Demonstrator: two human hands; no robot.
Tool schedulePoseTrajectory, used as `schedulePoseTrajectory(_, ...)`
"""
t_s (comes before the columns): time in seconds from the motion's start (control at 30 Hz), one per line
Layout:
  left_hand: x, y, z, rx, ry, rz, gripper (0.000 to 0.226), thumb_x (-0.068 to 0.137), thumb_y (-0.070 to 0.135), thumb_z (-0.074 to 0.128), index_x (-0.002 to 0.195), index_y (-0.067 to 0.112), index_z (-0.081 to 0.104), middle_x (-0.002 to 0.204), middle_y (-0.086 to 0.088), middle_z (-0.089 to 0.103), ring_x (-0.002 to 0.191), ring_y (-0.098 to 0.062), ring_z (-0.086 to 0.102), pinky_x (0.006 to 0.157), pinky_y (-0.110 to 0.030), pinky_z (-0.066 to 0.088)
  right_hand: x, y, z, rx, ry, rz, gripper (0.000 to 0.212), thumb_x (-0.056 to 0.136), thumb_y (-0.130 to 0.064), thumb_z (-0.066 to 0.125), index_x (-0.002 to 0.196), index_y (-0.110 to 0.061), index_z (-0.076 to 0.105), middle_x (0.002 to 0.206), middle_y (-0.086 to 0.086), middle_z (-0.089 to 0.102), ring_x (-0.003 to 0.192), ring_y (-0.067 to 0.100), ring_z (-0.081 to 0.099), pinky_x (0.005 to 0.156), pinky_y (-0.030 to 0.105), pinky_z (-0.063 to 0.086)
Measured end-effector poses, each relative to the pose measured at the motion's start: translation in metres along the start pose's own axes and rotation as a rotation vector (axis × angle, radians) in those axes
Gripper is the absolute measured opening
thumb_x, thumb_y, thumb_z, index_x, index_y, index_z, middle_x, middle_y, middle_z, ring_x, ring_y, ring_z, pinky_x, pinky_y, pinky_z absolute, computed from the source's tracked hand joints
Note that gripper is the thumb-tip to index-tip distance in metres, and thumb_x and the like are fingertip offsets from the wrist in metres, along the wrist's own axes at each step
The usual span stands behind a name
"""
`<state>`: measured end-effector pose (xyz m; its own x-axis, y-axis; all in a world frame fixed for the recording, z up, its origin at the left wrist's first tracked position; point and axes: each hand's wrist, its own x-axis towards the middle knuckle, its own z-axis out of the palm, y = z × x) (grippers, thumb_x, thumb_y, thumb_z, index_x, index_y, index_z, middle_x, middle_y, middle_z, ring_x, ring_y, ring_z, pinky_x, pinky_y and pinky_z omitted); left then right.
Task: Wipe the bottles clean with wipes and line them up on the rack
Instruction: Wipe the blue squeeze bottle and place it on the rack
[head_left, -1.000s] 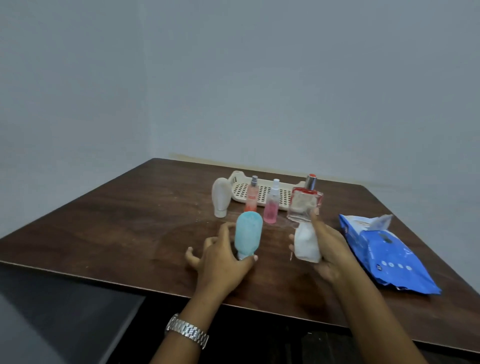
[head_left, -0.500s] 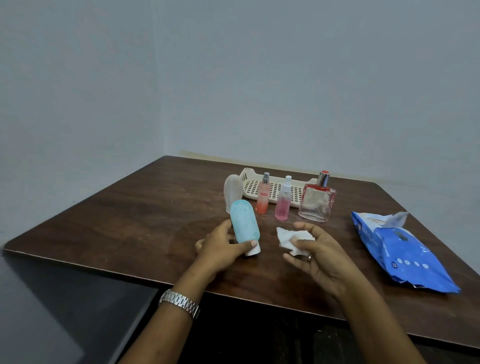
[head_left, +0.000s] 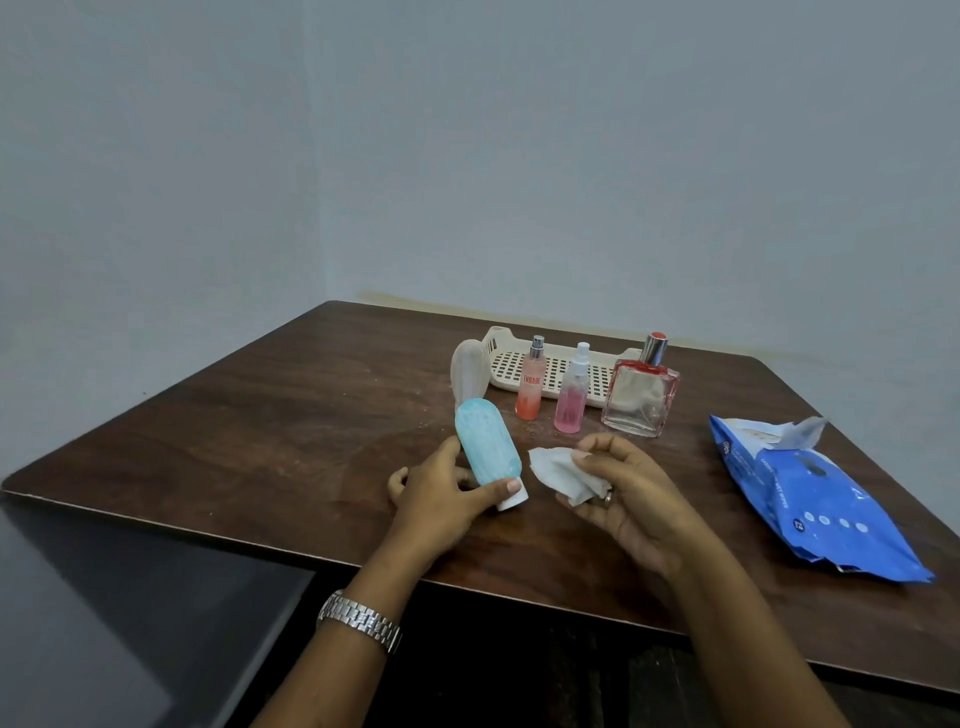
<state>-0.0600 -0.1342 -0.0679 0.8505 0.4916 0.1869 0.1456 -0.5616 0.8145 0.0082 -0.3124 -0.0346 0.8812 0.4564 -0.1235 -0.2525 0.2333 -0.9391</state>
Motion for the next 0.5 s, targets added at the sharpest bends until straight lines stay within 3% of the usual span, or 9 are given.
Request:
schedulePoseTrajectory(0.07,0.0002,0.0008,0.0002,0.006,0.001,-0.001,0.059,0.073,0.062,0.069,0.122,0.035,0.051,0.085,0.014,0.071,0.103,-0.004,0.059,0.110,-0.043,0.019,0.0011,-0.0027,-0.0027,-0.058,0.003,-0.010,0.016,0.084,0.003,0.060,0.095,-0.008,0.056,0.105,0.017,0.063,0.080,0.025,0.068,0.064,0.035,0.059)
schedulePoseTrajectory(0.23,0.0003,0.0018,0.0007,0.014,0.005,-0.003,0.062,0.073,0.063,0.068,0.125,0.035,0.049,0.087,0.014,0.071,0.102,-0.003,0.057,0.109,-0.041,0.019,0.0055,-0.0059,-0.0055,-0.041,0.062,0.015,0.010,0.096,-0.007,0.045,0.098,-0.010,0.055,0.117,0.024,0.059,0.092,0.031,0.064,0.068,0.042,0.058)
schedulePoseTrajectory(0.3,0.0003,0.0016,0.0006,0.016,-0.001,-0.006,0.064,0.073,0.063,0.067,0.127,0.035,0.048,0.088,0.014,0.071,0.102,-0.004,0.056,0.109,-0.041,0.019,0.0075,-0.0051,-0.0066,-0.017,0.060,0.050,0.011,0.095,-0.016,0.050,0.104,-0.011,0.055,0.116,0.024,0.061,0.092,0.030,0.066,0.063,0.039,0.059)
schedulePoseTrajectory(0.37,-0.0001,0.0017,0.0001,0.010,-0.006,-0.005,0.063,0.073,0.063,0.068,0.127,0.035,0.047,0.089,0.014,0.071,0.100,-0.003,0.055,0.109,-0.041,0.019,0.0071,-0.0053,-0.0066,0.057,0.004,0.096,0.030,0.085,-0.022,0.064,0.110,-0.007,0.056,0.111,0.021,0.064,0.094,0.030,0.068,0.061,0.033,0.058)
schedulePoseTrajectory(0.43,-0.0007,0.0022,-0.0004,0.005,-0.007,0.001,0.062,0.074,0.062,0.068,0.126,0.036,0.047,0.088,0.013,0.071,0.101,-0.003,0.056,0.109,-0.041,0.019,0.0054,-0.0070,-0.0061,-0.007,-0.020,0.086,0.034,0.077,-0.008,0.070,0.109,-0.003,0.058,0.109,0.019,0.064,0.088,0.024,0.068,0.059,0.027,0.057)
schedulePoseTrajectory(0.5,-0.0009,0.0022,-0.0006,0.001,-0.008,0.003,0.061,0.074,0.062,0.068,0.125,0.036,0.048,0.088,0.013,0.071,0.102,-0.004,0.058,0.110,-0.042,0.019,0.0052,-0.0072,-0.0066,-0.129,0.006,0.042,0.033,0.077,0.011,0.063,0.105,-0.005,0.060,0.108,0.019,0.062,0.086,0.022,0.066,0.061,0.028,0.059)
